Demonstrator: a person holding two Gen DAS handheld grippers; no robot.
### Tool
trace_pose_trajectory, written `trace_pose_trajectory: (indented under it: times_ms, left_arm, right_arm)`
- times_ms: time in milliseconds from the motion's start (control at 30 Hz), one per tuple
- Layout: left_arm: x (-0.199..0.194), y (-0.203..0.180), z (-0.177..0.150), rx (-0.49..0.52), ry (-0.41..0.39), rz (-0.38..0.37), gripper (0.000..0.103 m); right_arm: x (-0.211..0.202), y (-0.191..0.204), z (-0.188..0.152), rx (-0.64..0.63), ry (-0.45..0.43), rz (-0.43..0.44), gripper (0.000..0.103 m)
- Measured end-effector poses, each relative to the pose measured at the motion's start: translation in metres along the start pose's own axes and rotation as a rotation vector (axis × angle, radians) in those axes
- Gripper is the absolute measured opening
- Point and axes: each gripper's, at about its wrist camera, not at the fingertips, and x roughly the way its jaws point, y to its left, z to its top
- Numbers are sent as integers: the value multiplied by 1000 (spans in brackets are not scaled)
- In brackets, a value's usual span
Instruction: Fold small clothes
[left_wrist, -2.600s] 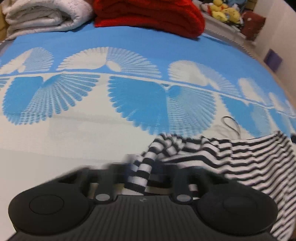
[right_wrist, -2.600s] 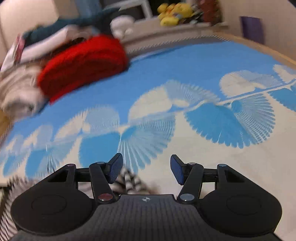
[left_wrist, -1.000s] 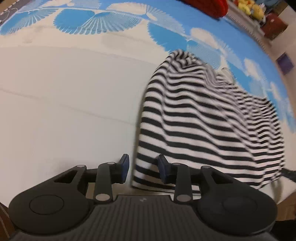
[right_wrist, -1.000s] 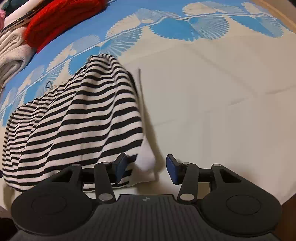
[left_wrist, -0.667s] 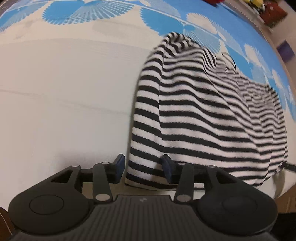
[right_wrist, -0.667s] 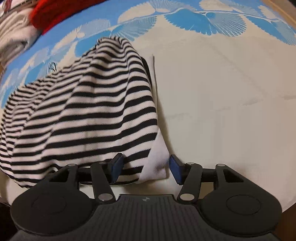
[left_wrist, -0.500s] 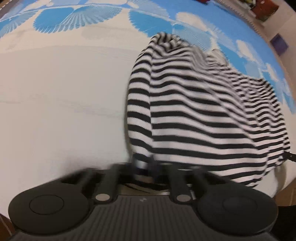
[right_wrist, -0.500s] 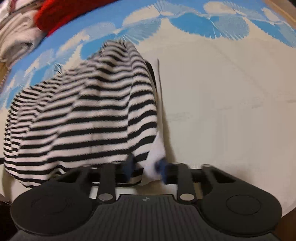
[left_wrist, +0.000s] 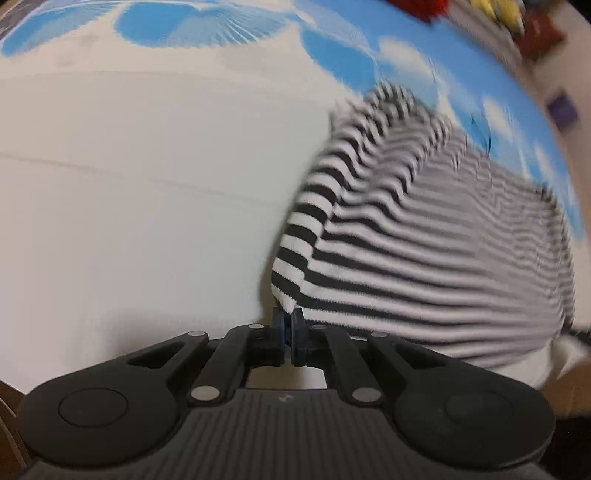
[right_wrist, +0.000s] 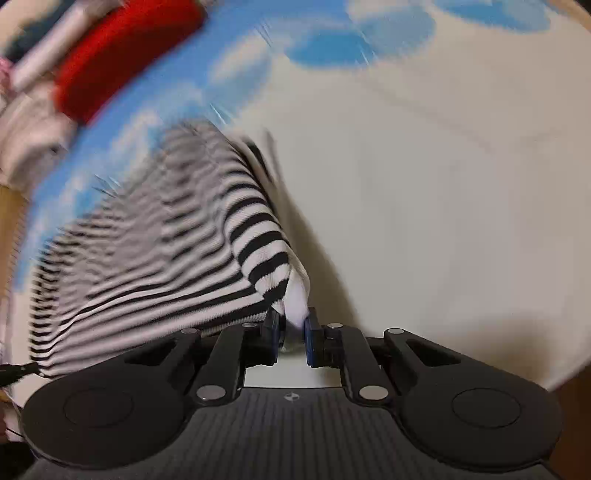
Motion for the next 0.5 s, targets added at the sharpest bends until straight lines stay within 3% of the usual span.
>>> trace_pose_trajectory:
  times_ms: [100,167,233,333,433,500]
  left_arm:
    - [-4,-6,2,19,-32,41,8]
    - [-15,-3,4,-29,-111,58,17]
    - [-27,1,6,-81,-182,34,27]
    - [-37,-2,10,-97,-249,-49,27]
    - [-32,-16,14,-41,-239,-88,27]
    - [-22,-26,18,9,-185,-76,27]
  right_arm:
    - [2,10,0,-58,0,-22,15]
    - [-2,13,1,-61,-31,-75,26]
    - [-15,18,2,-87,-124,-123,27]
    - [-35,29,4,-153,-251,-70,30]
    - [-33,39,1,-220,-242,19,35]
    - [-23,49,-2,-282,-198,22,35]
